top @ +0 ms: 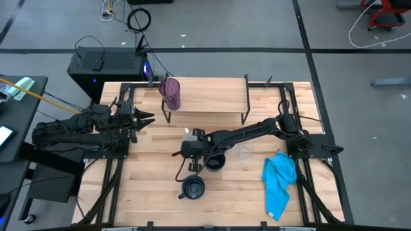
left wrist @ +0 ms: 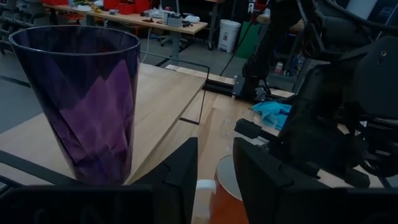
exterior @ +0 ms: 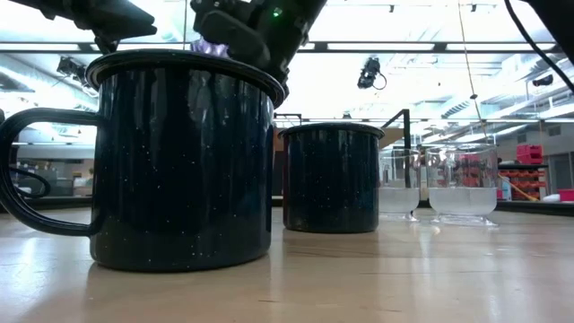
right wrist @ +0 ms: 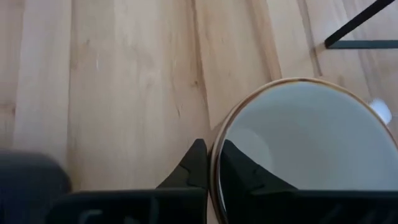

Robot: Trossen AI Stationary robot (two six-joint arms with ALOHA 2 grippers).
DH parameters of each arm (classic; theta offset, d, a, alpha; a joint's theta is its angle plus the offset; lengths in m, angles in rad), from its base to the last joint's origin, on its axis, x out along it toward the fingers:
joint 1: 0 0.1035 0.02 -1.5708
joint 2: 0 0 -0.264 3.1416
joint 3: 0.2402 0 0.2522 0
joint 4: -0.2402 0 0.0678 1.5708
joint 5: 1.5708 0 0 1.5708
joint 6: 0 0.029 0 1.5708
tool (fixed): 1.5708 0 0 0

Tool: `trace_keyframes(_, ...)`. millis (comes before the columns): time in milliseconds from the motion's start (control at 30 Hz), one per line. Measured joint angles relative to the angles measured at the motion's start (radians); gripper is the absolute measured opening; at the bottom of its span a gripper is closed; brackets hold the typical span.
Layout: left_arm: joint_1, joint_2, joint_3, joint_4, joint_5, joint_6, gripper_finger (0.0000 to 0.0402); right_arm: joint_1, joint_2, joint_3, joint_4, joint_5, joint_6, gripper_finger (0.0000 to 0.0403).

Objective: Stack small to large cups/mugs on shelf
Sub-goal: Put the orange mug on the shelf

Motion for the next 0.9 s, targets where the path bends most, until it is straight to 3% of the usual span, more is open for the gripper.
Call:
trace_keyframes(433, 0.0, 0.0, 0.0, -0.002, 0.0, 0.0, 0.011, 0.001, -0.069, -0.001, -0.049, -0.063, -0.137, 0.0018)
trace_keyframes(900, 0.0, 0.0, 0.0, 0.0, 0.0, 0.0, 0.011, -0.014, -0.233, 0.0, -0.067, -0.01, -0.047, 0.0018)
